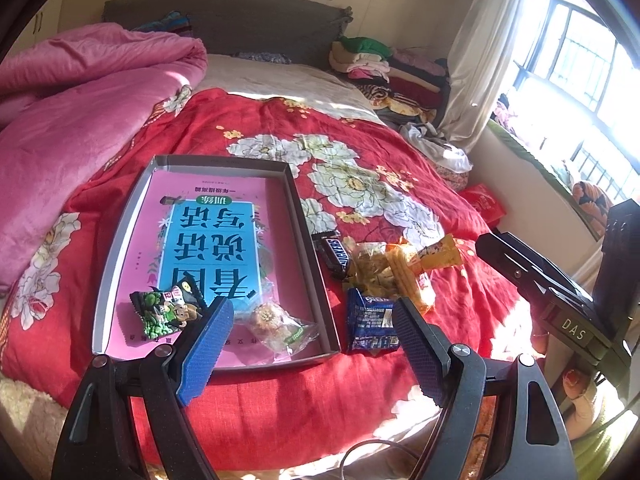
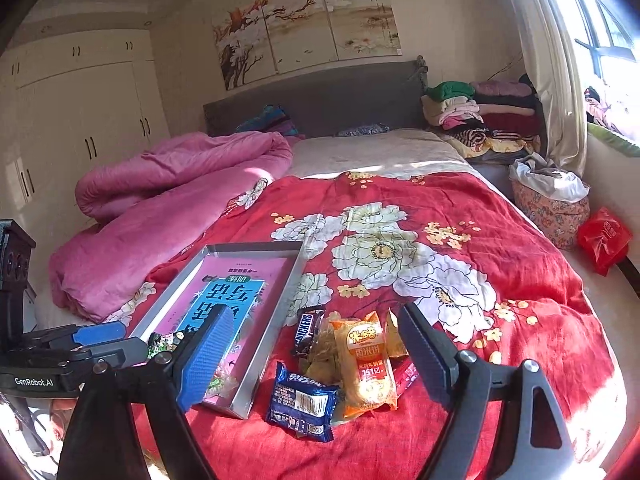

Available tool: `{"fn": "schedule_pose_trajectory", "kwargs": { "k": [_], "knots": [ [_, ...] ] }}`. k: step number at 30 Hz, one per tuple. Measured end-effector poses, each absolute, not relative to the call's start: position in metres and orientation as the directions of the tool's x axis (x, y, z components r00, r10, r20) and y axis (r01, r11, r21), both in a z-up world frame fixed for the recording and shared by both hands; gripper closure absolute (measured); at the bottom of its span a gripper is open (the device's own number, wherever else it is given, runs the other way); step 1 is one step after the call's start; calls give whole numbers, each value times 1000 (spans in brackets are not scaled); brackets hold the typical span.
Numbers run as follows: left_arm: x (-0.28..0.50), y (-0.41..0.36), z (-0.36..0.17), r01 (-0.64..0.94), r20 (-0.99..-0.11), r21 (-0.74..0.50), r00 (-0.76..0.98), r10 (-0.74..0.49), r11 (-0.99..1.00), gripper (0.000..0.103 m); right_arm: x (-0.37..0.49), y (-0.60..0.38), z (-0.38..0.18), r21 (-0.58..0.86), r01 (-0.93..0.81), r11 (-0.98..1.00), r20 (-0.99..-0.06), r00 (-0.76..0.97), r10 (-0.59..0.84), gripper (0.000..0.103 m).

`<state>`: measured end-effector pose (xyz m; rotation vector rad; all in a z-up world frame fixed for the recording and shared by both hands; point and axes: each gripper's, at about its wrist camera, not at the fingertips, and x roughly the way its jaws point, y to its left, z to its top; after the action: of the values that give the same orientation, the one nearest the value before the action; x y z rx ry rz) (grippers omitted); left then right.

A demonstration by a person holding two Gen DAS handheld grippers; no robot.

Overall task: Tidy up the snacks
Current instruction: 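Withdraw both tools back toward the remaining snack pile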

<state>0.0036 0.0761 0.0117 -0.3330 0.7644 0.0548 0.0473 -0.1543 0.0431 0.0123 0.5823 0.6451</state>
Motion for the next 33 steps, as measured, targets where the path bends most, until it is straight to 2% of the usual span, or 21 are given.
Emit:
{"fn": "schedule_pose_trajectory", "kwargs": {
  "k": [13, 33],
  "knots": [
    [13, 46, 8, -102, -708, -267, 695, -124, 958, 20, 51, -181, 36, 200, -526, 827, -525, 655, 543, 19],
    [43, -1, -16, -31, -773, -247, 610, -177, 969, 20, 69, -187, 1, 238, -535, 810, -641, 541, 545, 19]
  ]
}}
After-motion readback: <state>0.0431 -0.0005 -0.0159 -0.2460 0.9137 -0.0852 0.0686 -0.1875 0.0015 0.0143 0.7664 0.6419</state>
